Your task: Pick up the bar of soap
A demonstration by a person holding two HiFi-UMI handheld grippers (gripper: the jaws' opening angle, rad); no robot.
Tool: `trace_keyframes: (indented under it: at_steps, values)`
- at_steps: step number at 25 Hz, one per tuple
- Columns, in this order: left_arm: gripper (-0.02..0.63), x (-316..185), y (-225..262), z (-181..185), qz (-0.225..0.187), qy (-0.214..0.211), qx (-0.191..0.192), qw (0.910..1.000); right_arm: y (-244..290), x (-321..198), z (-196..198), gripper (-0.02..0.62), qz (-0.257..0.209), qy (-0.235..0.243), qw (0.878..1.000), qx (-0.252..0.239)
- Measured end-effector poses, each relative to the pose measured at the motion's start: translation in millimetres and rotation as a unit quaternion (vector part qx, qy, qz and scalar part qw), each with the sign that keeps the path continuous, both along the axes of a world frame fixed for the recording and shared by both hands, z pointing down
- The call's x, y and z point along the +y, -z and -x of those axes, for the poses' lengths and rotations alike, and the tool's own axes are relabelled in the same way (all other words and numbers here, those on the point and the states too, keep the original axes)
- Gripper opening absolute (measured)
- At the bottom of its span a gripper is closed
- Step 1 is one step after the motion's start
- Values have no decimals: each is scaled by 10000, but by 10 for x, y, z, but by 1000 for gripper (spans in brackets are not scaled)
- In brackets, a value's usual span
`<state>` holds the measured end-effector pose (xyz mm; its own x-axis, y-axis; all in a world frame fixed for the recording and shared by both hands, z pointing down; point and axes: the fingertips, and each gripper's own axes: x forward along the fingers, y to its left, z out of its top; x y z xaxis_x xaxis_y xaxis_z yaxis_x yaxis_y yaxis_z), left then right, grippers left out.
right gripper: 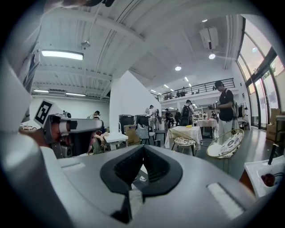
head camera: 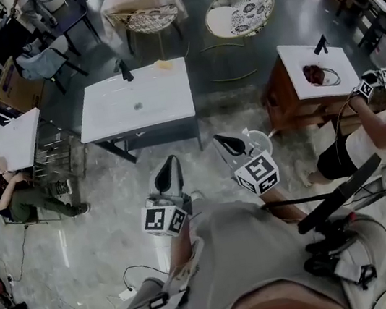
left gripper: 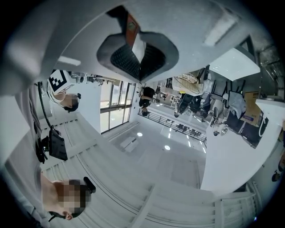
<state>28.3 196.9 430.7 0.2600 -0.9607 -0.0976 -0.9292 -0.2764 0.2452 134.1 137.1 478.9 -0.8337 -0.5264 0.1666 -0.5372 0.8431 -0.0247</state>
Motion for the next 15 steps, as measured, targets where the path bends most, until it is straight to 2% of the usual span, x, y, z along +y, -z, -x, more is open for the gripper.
trace_keyframes:
  at_steps: [15]
  values:
    - [-5, -620, -165, 703, 137, -629, 187, 9977, -24, -458, 588, 3, 153, -652, 9976, 155]
